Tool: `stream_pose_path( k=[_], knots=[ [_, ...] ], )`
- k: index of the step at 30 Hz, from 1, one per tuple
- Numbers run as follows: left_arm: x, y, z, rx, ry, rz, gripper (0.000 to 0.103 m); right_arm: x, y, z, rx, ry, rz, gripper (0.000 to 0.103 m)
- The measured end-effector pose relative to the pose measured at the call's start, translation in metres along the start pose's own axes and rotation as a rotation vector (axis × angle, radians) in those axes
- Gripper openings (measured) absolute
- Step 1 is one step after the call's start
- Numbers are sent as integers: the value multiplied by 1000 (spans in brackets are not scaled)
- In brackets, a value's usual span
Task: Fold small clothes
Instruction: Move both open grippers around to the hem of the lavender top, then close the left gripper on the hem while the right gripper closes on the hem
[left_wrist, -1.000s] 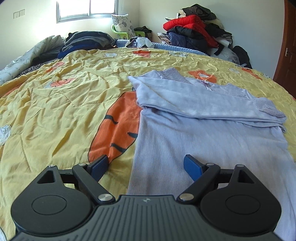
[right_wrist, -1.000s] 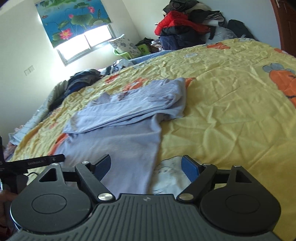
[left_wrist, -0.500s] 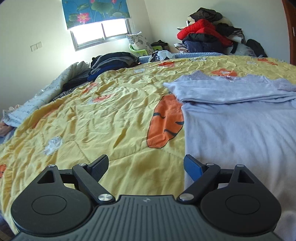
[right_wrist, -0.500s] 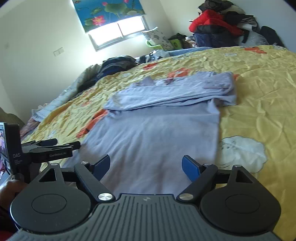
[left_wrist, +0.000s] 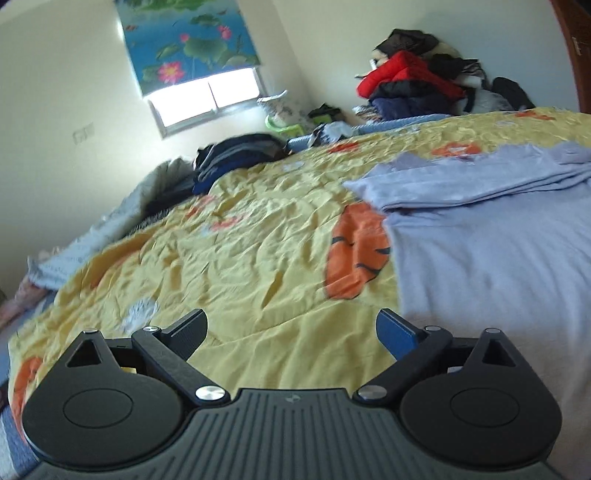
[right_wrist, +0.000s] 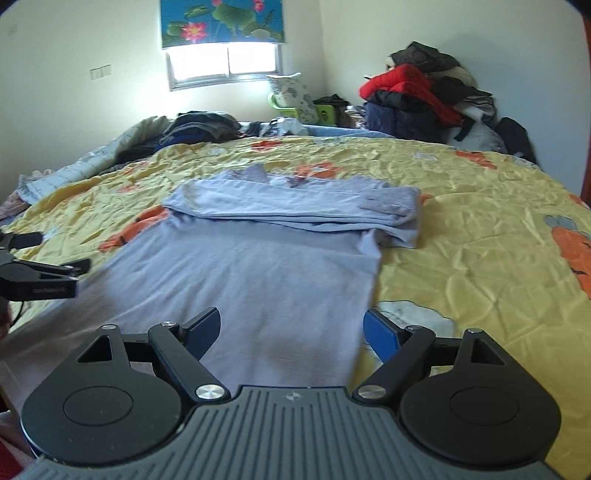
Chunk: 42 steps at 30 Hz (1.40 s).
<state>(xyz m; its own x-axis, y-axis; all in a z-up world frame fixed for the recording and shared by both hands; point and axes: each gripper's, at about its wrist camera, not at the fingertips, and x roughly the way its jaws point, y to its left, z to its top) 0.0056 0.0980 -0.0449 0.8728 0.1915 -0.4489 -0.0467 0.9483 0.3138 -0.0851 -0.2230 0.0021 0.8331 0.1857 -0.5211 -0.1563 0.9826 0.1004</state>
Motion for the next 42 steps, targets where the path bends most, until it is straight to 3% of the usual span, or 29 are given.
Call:
stream_pose_path(
  k=[3,10,14,21,23,26,31,38,42],
  knots=[
    [9,7,-3,-22,63,-45,99,7,-8,-5,38,34,5,83],
    [-6,21,-8,52,34,-162,99,-7,-20,-9,82,27,58,83],
    [-15,49,-9,7,60,-359,99,-33,-39,-7,82,19,92,83],
    [-27,78,-10,-37,196,-669,99,-90,-67,-7,-124,37,23,84],
    [-31,77,-12,-23,234,-753,99,-100,-78,-7,-94,76,92,84],
    [-34,71,-15,9,287,-816,99,-104,-84,-14,-42,138,219,84],
    [-26,71,-23,-43,389,-923,98,-92,-72,-35,17,267,393,84],
    [-22,79,-24,-113,439,-1013,94,-81,-67,-40,138,292,496,83],
    [-28,76,-25,-88,441,-1043,93,-79,-66,-41,155,306,519,70]
  ],
)
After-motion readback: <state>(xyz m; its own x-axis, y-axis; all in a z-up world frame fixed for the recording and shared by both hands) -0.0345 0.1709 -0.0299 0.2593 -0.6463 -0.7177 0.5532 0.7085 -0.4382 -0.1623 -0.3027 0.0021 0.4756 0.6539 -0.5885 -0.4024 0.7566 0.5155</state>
